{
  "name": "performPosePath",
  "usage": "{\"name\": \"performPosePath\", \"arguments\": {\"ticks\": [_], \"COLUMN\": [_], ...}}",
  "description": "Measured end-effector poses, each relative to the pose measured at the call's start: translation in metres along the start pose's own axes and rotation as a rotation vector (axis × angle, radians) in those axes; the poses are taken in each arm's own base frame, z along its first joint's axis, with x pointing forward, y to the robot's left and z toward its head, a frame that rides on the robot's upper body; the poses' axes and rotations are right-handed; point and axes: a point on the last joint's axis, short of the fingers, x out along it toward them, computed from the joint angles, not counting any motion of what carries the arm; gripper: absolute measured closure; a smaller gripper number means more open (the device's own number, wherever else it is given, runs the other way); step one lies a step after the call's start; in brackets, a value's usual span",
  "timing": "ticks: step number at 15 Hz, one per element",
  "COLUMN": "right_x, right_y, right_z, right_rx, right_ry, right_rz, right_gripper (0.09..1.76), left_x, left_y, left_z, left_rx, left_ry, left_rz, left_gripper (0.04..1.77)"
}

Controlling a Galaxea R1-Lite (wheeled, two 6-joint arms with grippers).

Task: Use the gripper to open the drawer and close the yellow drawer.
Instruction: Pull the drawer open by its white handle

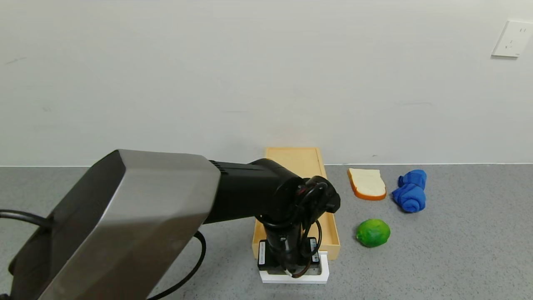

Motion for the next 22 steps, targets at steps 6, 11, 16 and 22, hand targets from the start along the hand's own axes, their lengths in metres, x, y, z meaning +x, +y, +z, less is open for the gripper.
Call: {"name": "performPosePath", "arguments": {"ticks": [6, 11, 16, 22], "right_x": [0.0, 0.0, 0.0, 0.0], "right_y": [0.0, 0.0, 0.0, 0.0], "right_z": [0.0, 0.0, 0.0, 0.0], "right_rx": [0.0, 0.0, 0.0, 0.0], "right_ry": [0.0, 0.0, 0.0, 0.0], "right_rz": [0.001, 0.0, 0.0, 0.0], "right_gripper": [0.14, 0.14, 0.14, 0.14], "left_x": [-0.076, -0.156, -0.192, -0.177], "left_y": [0.021, 0.073, 0.141, 0.161], "left_z": [-0.005, -0.004, 0.008, 0.012], "left_rx": [0.061, 0.267, 0.338, 0.356], "left_ry": [-0.066, -0.171, -0.262, -0.561], "left_rz": [-0.087, -0.268, -0.448, -0.551], "left_gripper": [1.7, 1.7, 1.7, 1.7]}}
